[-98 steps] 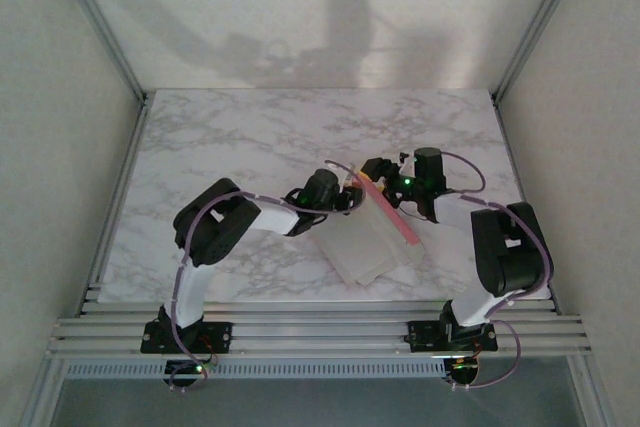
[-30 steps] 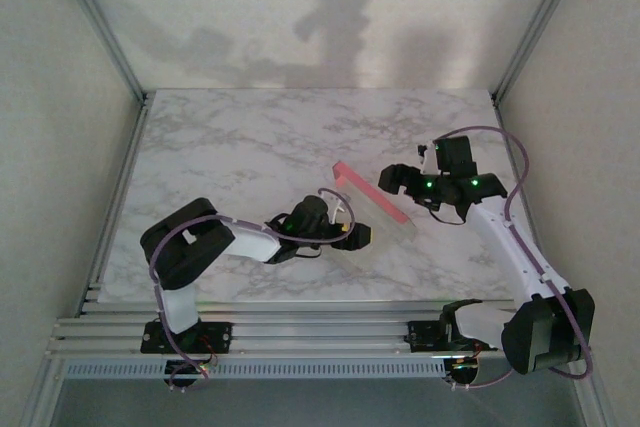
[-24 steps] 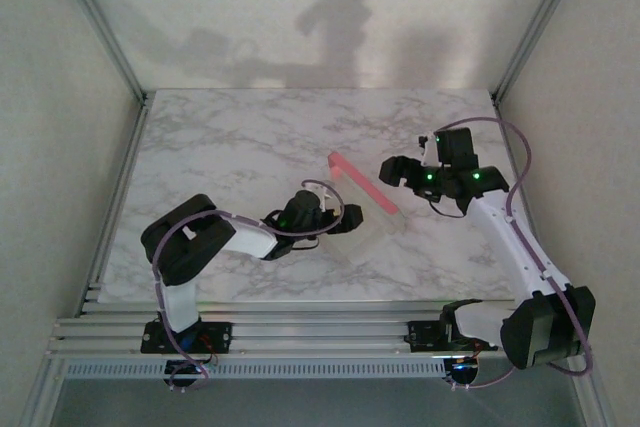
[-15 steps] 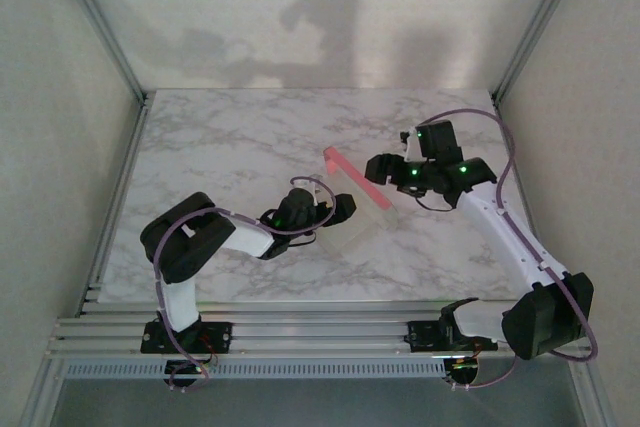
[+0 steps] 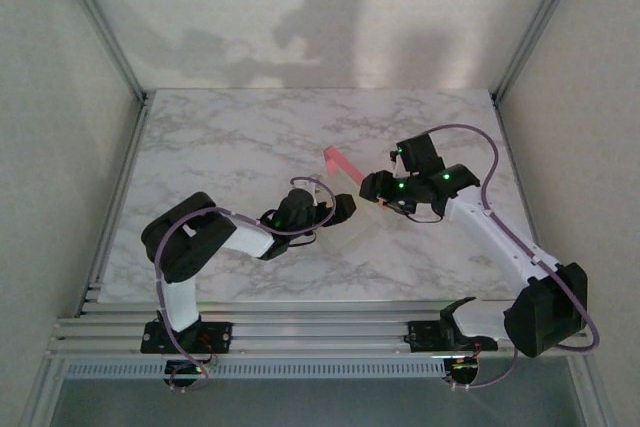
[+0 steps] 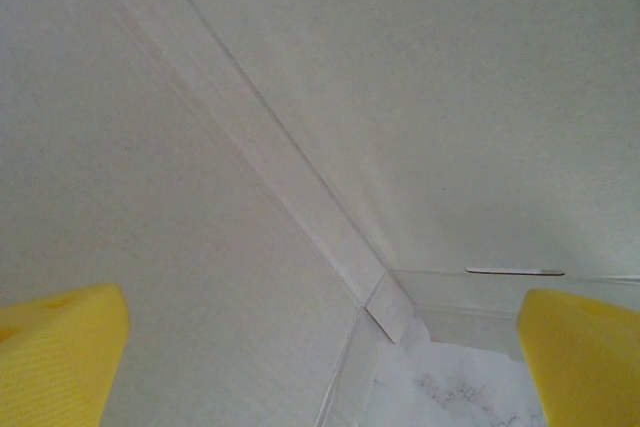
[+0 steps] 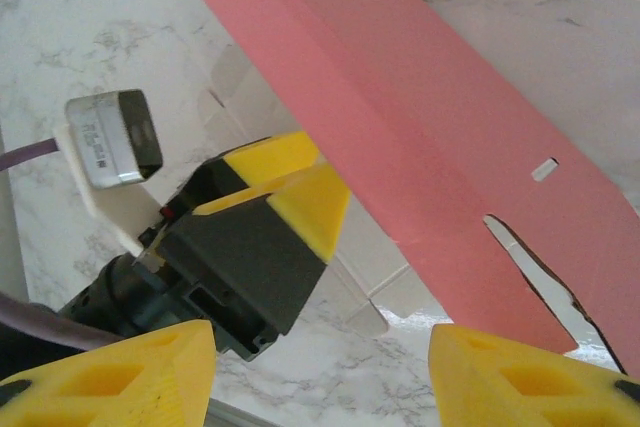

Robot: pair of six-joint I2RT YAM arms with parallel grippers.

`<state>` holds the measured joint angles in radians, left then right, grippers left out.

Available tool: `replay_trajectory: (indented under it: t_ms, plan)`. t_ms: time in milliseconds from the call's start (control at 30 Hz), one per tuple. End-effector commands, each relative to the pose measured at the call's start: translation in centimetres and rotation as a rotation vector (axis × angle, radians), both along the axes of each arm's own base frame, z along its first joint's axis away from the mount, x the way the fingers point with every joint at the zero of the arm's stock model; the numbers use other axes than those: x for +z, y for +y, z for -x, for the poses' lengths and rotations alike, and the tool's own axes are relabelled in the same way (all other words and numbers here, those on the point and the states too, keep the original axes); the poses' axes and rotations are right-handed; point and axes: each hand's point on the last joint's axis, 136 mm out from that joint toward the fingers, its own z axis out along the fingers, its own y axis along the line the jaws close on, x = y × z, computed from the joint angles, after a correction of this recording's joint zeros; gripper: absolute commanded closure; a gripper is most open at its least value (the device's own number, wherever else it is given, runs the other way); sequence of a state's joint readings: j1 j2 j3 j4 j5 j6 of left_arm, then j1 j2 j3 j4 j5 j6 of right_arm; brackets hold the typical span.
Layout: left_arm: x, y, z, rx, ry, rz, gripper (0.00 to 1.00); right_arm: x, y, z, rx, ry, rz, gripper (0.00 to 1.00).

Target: Fold the paper box

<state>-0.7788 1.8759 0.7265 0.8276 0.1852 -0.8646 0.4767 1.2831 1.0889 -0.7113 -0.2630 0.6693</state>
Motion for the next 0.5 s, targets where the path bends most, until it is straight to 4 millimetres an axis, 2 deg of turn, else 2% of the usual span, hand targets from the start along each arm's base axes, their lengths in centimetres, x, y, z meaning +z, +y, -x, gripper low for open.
replay_trajectory:
  t_ms: [0,200,467]
  plan:
    - [-1.4,0.8,0.0,0.021,0.016,-0.03,0.01,-1.2,-0.9,0.6,-0.052,0.036,0.044,0.42]
    - [-1.4,0.7,0.0,0.015,0.016,-0.026,0.01,-1.8,-1.6,0.9,-0.09,0.044,0.065,0.42]
    - [-1.3,0.3,0.4,-0.004,0.014,-0.014,0.01,-2.8,-0.8,-1.0,-0.136,-0.003,0.014,0.44]
